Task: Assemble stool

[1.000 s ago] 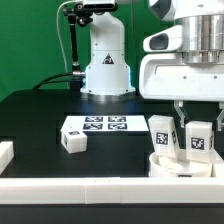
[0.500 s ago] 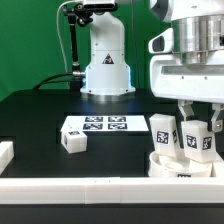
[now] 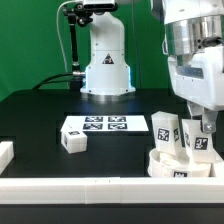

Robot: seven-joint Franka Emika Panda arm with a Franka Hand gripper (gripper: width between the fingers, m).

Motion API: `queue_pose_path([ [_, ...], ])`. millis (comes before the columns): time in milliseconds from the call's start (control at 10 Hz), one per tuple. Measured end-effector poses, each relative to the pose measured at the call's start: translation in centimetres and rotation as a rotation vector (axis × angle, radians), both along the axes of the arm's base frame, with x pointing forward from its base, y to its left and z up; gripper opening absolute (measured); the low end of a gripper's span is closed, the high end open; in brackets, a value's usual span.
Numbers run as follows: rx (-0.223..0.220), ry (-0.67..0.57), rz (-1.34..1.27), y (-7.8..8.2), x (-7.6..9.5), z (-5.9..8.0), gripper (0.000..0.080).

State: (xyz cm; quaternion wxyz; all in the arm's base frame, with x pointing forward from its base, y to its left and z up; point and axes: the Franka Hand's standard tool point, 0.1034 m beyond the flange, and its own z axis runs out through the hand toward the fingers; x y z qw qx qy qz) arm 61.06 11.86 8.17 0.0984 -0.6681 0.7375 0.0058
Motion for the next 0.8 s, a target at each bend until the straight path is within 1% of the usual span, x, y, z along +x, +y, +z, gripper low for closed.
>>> queue_pose_path([
  [300,0.042,0.019,-0.181,-0.1,0.0,0.0,0.0337],
  [400,0.050,0.022,-0.198,0.1,0.0,0.0,0.0456],
  [500,0.050,0.022,-0.194,0.2,0.0,0.0,0.0456],
  [600,0.048,0.020,-0.172,0.2,0.0,0.1,0.0580],
  [700,0.049,0.017,-0.141,0.2,0.1,0.7,0.0628],
  [800,0.053,0.003,-0.133,0.3,0.4,1.6,0.0628],
])
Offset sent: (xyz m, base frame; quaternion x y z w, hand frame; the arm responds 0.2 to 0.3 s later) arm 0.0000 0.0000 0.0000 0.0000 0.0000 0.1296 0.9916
